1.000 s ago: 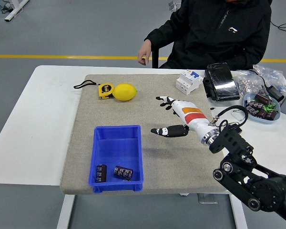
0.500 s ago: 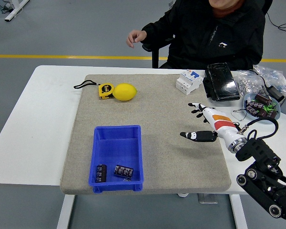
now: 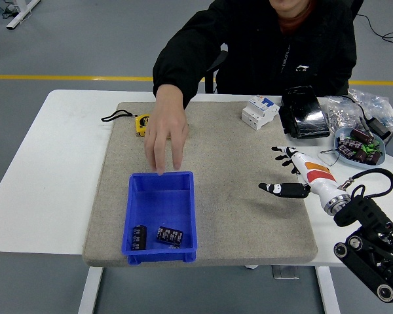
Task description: Pick up the battery,place it into the box
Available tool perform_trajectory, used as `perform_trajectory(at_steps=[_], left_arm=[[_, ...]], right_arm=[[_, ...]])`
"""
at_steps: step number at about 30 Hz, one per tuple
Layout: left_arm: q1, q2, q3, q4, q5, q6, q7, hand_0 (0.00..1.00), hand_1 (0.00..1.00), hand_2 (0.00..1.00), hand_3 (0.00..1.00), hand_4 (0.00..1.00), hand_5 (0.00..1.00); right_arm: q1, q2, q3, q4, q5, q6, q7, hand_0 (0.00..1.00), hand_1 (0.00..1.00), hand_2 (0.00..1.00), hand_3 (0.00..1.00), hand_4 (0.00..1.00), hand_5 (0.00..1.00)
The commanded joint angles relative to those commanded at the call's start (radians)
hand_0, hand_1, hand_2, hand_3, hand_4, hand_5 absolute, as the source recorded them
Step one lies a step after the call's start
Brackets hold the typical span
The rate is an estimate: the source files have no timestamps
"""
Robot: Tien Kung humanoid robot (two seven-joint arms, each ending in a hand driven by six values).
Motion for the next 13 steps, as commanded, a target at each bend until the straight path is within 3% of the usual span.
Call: perform_trajectory(at_steps=[13], left_arm=[[-0.005, -0.002, -0.004, 0.000, 0.003, 0.000, -0.003, 0.774, 0.761, 0.776, 0.612, 0.673, 0.608]], right_arm=[[-0.046, 0.004, 0.052, -0.007, 0.315, -0.009, 0.118, 0.575, 0.640, 0.709, 0.847, 0.998, 0.473]])
